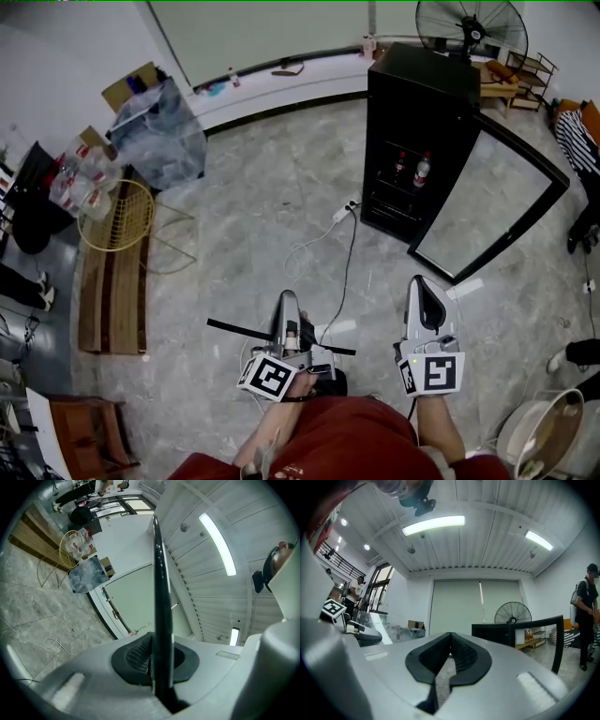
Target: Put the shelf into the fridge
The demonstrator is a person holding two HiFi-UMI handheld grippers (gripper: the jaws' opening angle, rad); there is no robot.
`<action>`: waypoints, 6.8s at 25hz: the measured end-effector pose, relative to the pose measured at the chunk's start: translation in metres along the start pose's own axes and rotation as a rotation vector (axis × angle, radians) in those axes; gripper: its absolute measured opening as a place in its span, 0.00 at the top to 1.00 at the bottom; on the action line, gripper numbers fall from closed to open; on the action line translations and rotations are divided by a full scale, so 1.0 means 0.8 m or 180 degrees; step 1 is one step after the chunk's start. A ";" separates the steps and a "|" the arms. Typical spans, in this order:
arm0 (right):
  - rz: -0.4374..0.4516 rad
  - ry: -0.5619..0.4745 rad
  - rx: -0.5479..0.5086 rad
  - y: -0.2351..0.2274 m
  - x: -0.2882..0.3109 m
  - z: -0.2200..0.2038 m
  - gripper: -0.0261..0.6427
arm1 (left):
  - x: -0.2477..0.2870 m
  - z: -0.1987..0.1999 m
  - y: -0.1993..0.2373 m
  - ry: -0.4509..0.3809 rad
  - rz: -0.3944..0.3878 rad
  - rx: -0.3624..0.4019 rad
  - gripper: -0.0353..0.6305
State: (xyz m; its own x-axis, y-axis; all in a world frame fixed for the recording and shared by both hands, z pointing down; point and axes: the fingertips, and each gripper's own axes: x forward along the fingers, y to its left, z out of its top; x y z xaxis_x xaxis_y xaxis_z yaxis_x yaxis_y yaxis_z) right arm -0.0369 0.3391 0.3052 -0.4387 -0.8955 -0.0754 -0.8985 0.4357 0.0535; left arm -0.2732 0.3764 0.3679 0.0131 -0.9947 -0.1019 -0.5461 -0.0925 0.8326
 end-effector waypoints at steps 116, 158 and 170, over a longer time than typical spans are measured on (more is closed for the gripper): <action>-0.0846 0.0668 0.0098 -0.442 0.382 -0.168 0.96 | 0.733 -0.391 0.020 0.1084 -0.0324 -0.1975 0.92; -0.0848 0.0788 0.0190 -0.466 0.419 -0.199 0.96 | 0.862 -0.458 0.018 0.0846 -0.0329 -0.2077 0.92; -0.0917 0.0802 0.0234 -0.466 0.418 -0.200 0.96 | 0.900 -0.471 0.018 0.0731 -0.0214 -0.2013 0.91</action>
State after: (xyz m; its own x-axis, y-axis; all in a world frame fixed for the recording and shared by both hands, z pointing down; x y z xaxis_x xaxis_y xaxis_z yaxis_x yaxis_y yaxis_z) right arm 0.1534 -0.1373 0.4190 -0.1589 -0.9725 0.1705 -0.9871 0.1601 -0.0065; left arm 0.0436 -0.3576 0.5119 0.2459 -0.9636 -0.1047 0.0567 -0.0935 0.9940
